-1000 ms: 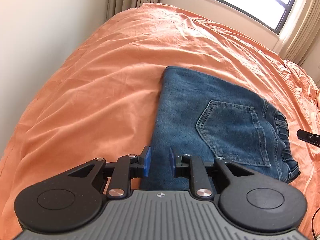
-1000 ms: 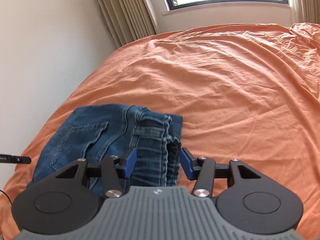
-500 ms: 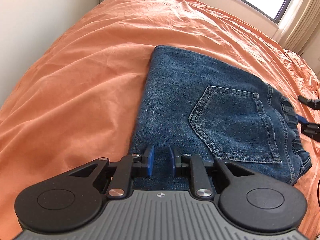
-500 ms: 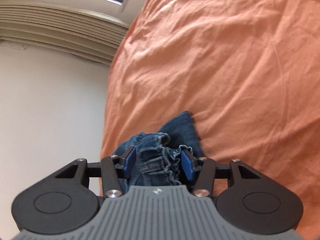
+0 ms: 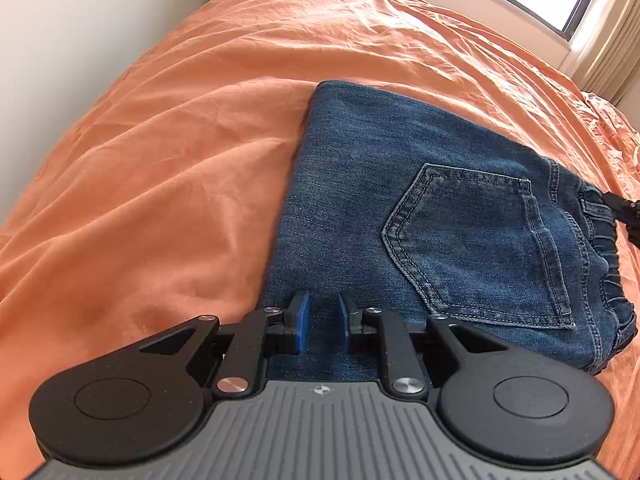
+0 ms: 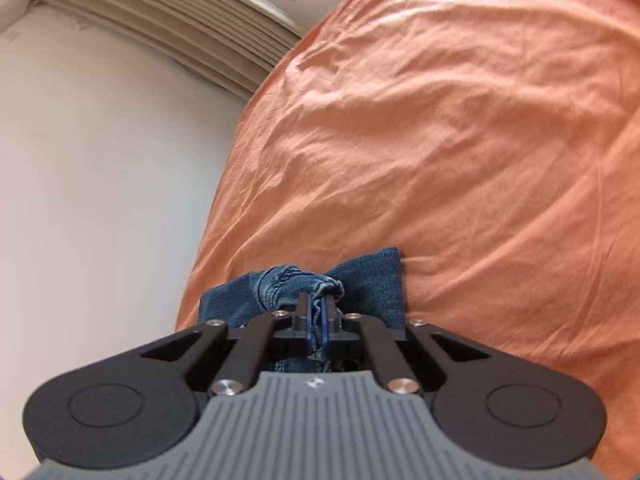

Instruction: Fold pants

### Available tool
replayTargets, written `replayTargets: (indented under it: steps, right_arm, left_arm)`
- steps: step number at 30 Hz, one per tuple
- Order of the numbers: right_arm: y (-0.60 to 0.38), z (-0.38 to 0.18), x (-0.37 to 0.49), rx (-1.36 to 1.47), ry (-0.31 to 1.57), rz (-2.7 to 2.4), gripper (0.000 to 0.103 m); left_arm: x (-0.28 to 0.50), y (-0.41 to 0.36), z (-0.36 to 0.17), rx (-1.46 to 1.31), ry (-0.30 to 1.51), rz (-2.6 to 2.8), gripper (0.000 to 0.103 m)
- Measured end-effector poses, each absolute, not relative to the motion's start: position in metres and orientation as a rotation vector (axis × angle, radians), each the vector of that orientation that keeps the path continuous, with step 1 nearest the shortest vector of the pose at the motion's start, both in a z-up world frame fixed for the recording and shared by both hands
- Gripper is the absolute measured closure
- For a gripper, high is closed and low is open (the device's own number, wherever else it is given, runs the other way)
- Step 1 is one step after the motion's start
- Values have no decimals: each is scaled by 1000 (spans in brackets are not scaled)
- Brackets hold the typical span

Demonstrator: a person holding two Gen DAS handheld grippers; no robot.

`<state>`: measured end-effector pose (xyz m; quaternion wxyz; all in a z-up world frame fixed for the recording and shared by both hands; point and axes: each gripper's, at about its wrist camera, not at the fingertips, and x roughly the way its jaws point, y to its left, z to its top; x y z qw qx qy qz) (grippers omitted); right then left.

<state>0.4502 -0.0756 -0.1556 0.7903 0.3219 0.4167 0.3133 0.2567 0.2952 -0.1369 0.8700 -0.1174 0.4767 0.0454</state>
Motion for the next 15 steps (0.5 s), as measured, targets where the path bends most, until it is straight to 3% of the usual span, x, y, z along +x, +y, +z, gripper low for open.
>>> replayTargets:
  steps: [5,9,15]
  right_arm:
    - [-82,-121,425,640,840,675,103]
    - [-86,-159,427,610,953,551,103]
    - [-66,-184,436,497,958,479,103]
  left_arm:
    - [254,300,-136,-244,1008,80,81]
    - [253,304,-139,-240,1016,72,85]
    - [251,302,-140,-217,1037,66,88]
